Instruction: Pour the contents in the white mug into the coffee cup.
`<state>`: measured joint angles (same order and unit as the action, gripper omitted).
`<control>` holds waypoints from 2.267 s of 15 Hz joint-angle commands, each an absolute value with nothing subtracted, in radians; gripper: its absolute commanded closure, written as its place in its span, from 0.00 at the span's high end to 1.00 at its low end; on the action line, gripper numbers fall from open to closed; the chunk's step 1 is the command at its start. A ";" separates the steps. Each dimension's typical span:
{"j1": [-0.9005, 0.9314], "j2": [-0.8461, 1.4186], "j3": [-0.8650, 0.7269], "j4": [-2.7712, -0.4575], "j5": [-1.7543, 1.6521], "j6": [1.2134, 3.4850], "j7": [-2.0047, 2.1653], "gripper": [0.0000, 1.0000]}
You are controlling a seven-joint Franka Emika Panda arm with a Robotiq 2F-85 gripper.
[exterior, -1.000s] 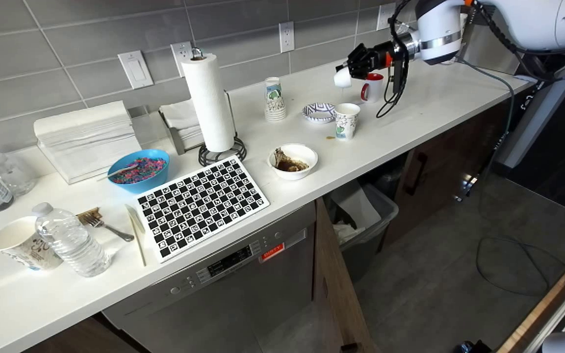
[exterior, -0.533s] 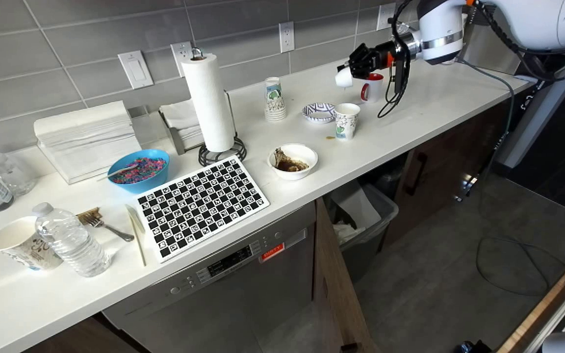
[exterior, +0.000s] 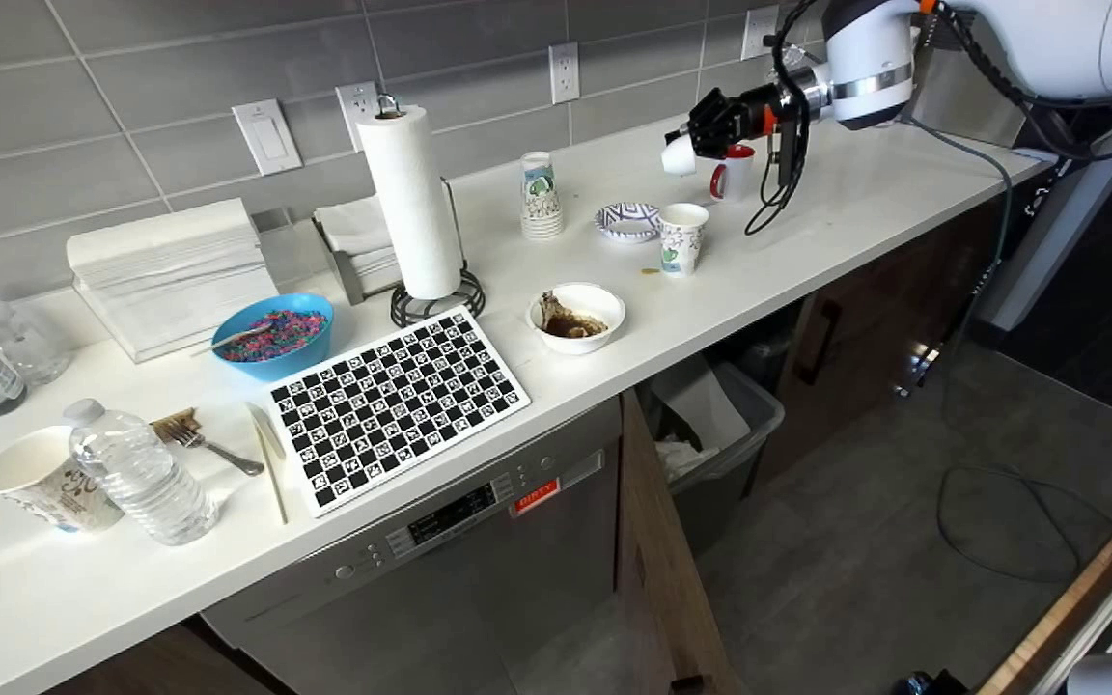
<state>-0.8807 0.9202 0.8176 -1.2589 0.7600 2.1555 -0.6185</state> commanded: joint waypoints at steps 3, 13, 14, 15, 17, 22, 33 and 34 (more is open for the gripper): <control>-0.888 0.880 0.809 -1.301 0.742 2.146 -0.598 0.03; -0.756 0.792 0.596 -1.281 0.788 2.090 -0.570 0.03; -0.729 0.779 0.555 -1.279 0.794 2.082 -0.565 0.03; -0.701 0.769 0.518 -1.272 0.806 2.068 -0.562 0.03; -0.644 0.749 0.438 -1.263 0.828 2.049 -0.553 0.03; -0.520 0.724 0.269 -1.240 0.864 2.008 -0.512 0.03; -0.408 0.736 0.098 -1.172 0.856 2.010 -0.391 0.03; -0.402 0.734 0.085 -1.166 0.844 2.006 -0.372 0.03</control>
